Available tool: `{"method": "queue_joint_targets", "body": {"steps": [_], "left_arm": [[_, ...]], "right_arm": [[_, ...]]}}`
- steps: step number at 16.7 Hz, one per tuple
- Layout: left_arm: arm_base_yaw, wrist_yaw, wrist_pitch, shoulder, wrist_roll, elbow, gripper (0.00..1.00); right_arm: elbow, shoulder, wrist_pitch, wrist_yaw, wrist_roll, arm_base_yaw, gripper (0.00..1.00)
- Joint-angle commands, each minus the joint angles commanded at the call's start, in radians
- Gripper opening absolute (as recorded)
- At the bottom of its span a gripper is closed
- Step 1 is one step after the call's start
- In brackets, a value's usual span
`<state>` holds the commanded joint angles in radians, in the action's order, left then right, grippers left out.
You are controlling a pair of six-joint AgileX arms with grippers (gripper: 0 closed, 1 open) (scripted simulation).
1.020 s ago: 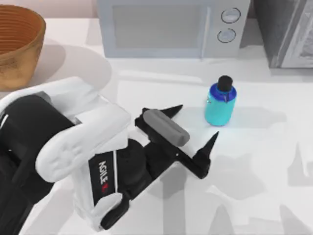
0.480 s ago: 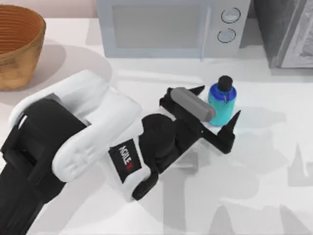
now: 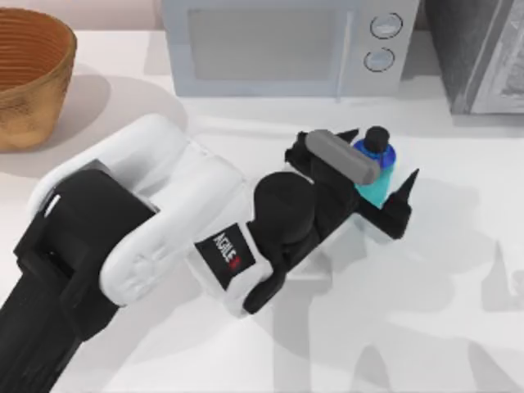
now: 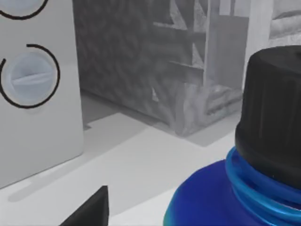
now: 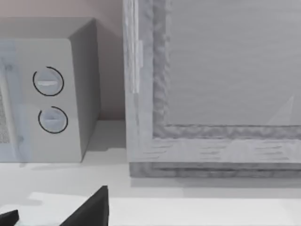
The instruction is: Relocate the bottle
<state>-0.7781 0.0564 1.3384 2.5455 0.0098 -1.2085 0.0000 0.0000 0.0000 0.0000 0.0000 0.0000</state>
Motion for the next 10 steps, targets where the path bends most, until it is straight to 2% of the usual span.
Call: {"method": "queue_joint_targets", "body": {"steps": [1, 10], "left_arm": [[0.000, 0.000, 0.000, 0.000, 0.000, 0.000, 1.00], [0.000, 0.000, 0.000, 0.000, 0.000, 0.000, 0.32]], "right_arm": [[0.000, 0.000, 0.000, 0.000, 0.000, 0.000, 1.00], [0.000, 0.000, 0.000, 0.000, 0.000, 0.000, 1.00]]}}
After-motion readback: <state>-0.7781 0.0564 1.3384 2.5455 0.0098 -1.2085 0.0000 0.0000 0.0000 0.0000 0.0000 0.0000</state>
